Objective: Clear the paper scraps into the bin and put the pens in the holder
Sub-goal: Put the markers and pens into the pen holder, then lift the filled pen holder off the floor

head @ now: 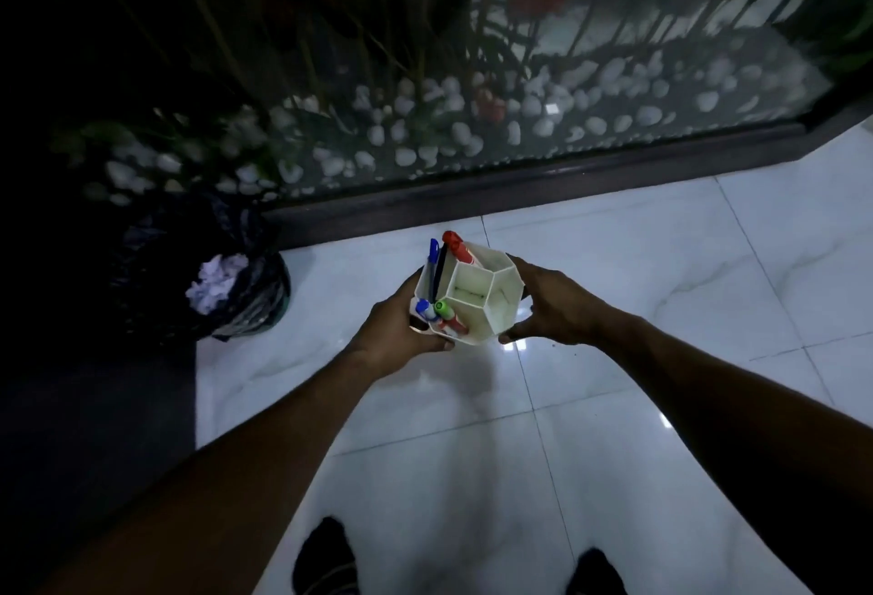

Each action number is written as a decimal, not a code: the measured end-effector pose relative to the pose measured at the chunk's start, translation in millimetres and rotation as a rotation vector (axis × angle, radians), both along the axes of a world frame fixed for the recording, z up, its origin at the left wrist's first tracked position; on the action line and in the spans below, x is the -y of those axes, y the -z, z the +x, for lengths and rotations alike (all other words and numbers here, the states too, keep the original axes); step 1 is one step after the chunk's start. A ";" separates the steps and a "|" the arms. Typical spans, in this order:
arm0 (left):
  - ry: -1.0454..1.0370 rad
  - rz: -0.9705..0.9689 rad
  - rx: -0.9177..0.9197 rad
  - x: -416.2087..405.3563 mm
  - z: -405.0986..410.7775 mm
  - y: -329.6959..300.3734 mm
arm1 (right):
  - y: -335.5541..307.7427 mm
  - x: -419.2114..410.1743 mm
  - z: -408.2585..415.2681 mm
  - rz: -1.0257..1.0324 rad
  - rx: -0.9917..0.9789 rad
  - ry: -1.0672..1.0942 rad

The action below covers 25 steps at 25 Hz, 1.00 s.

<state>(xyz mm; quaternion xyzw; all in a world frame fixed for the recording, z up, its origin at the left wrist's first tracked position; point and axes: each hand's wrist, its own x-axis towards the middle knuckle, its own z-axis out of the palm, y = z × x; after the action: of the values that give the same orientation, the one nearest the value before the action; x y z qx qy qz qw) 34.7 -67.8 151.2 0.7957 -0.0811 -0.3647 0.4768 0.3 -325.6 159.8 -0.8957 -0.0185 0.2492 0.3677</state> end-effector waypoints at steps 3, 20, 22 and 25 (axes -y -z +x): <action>-0.038 -0.015 0.013 -24.4 -5.1 -113.6 | -113.9 -20.7 -3.9 0.026 0.022 0.015; -0.929 0.060 0.315 -294.5 -273.8 -654.9 | -655.6 -357.1 -64.4 0.145 0.285 -0.837; -1.035 0.049 0.317 -335.0 -305.7 -655.6 | -658.8 -417.3 -81.4 0.208 0.284 -0.913; -1.142 0.064 0.318 -390.1 -337.7 -651.8 | -645.5 -497.0 -107.3 0.220 0.221 -0.943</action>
<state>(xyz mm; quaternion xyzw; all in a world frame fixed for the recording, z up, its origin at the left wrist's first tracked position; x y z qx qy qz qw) -303.0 322.3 803.0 0.7722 0.3004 0.0708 0.5554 -106.9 171.4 805.3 -0.7668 -0.4867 0.2885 0.3031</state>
